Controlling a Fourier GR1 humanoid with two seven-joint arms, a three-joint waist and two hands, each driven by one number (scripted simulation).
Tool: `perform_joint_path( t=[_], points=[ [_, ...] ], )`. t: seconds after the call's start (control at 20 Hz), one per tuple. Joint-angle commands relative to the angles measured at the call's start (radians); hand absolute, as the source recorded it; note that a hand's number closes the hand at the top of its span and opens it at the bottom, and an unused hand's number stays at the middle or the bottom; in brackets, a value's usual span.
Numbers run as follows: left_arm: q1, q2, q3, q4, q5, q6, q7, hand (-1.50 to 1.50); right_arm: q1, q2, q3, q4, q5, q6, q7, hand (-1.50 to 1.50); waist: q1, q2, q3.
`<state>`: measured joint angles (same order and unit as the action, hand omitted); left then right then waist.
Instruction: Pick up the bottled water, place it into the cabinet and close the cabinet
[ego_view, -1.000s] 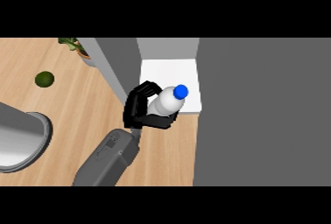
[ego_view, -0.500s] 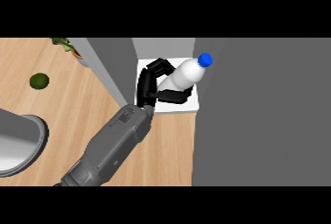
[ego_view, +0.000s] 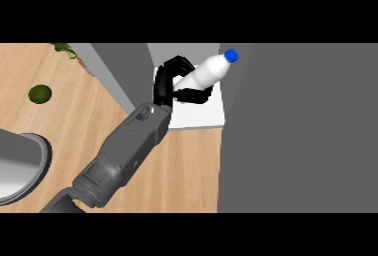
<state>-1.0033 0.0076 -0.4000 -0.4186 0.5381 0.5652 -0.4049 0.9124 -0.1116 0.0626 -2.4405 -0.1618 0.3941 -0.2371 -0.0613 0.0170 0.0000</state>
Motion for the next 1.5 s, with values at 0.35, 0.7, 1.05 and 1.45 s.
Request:
perform_joint_path(
  t=[0.35, 0.7, 1.05, 1.45],
  points=[
    [-0.099, 0.040, 0.150, 0.216, 0.046, 0.043, -0.080, 1.50, 0.025, -0.012, -0.047, -0.002, -0.096, 0.060, -0.037, -1.50, -0.025, 0.010, -0.001],
    [-0.154, 0.056, 0.096, 0.312, -0.036, 0.097, -0.124, -1.50, -0.006, 0.000, -0.035, 0.020, -0.084, 0.065, -0.041, -1.50, -0.037, 0.020, -0.001],
    [-0.226, 0.038, 0.096, 0.353, -0.051, 0.128, -0.102, -1.50, -0.003, -0.017, -0.032, -0.008, -0.099, 0.080, -0.014, -1.50, -0.044, 0.023, -0.002],
    [-0.218, 0.047, 0.173, 0.256, 0.013, -0.080, -0.219, -1.50, 0.019, -0.006, -0.008, -0.017, -0.099, 0.088, -0.018, -1.50, -0.028, 0.016, -0.003]
  ],
)
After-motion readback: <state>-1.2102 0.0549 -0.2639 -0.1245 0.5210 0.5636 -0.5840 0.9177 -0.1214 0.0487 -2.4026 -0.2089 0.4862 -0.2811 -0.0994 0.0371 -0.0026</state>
